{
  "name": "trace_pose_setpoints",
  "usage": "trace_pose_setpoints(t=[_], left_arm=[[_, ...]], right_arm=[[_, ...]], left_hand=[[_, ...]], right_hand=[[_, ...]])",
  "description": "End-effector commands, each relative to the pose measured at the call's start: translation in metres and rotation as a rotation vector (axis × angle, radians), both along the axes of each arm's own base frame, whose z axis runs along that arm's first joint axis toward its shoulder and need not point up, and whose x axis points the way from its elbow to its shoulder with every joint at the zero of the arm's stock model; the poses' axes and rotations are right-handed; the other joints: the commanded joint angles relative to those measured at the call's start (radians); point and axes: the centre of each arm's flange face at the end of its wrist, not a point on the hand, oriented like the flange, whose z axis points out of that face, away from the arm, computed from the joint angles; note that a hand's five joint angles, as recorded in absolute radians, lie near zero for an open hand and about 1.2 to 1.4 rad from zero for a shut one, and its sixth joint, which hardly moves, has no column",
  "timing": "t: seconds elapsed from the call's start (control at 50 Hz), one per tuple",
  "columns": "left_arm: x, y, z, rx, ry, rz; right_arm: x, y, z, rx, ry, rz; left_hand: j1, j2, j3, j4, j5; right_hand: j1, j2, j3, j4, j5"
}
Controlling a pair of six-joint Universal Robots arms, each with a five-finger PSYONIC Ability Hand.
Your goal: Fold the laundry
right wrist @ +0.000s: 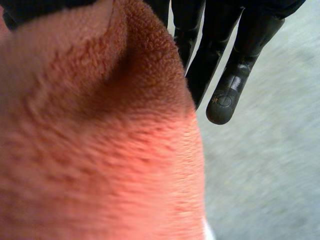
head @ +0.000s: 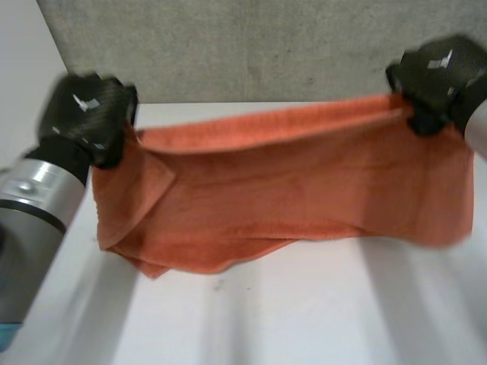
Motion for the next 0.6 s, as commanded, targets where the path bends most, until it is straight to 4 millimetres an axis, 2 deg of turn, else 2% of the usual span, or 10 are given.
trace_pose_setpoints(t=[0.02,0.1,0.22,0.26,0.28,0.32,0.4,0.44,0.52,0.6], left_arm=[[-0.014,-0.024,-0.065,0.182,-0.082,-0.038],[-0.025,-0.054,-0.094,0.228,-0.108,-0.035],[-0.035,-0.098,-0.07,0.097,-0.052,-0.013],[-0.044,-0.123,-0.02,-0.102,0.03,-0.009],[-0.044,-0.123,-0.02,-0.103,0.031,-0.009],[-0.048,-0.133,0.04,-0.359,0.13,-0.006],[-0.043,-0.125,0.1,-0.626,0.24,-0.005],[-0.038,-0.121,0.119,-0.726,0.275,0.003],[-0.022,-0.124,0.114,-0.693,0.249,0.035],[-0.015,-0.128,0.082,-0.559,0.201,0.053]], right_arm=[[0.004,-0.012,-0.06,0.212,0.201,0.024],[0.009,-0.028,-0.073,0.209,0.226,0.037],[0.027,-0.096,-0.055,-0.061,0.151,-0.02],[0.03,-0.113,-0.031,-0.194,0.107,-0.058],[0.03,-0.124,-0.005,-0.328,0.054,-0.097],[0.032,-0.13,0.025,-0.472,-0.012,-0.126],[0.036,-0.118,0.09,-0.78,-0.215,-0.128],[0.035,-0.11,0.097,-0.812,-0.243,-0.125],[0.033,-0.101,0.081,-0.742,-0.223,-0.111],[0.032,-0.097,0.026,-0.542,-0.144,-0.081]], left_hand=[[0.22,0.179,0.181,0.179,0.194],[0.22,0.179,0.181,0.179,0.194],[0.22,0.179,0.181,0.179,0.194],[0.22,0.179,0.181,0.179,0.194],[0.22,0.179,0.181,0.179,0.194],[0.22,0.179,0.181,0.179,0.194],[0.22,0.179,0.181,0.179,0.194],[0.22,0.179,0.181,0.179,0.194],[0.22,0.179,0.181,0.179,0.194],[0.22,0.179,0.181,0.179,0.194]], right_hand=[[0.414,0.214,0.213,0.203,0.238],[0.414,0.214,0.213,0.203,0.238],[0.414,0.214,0.213,0.203,0.238],[0.414,0.214,0.213,0.203,0.238],[0.414,0.214,0.213,0.203,0.238],[0.414,0.214,0.213,0.203,0.238],[0.414,0.214,0.213,0.203,0.238],[0.414,0.214,0.213,0.203,0.238],[0.414,0.214,0.213,0.203,0.238],[0.414,0.214,0.213,0.203,0.238]])
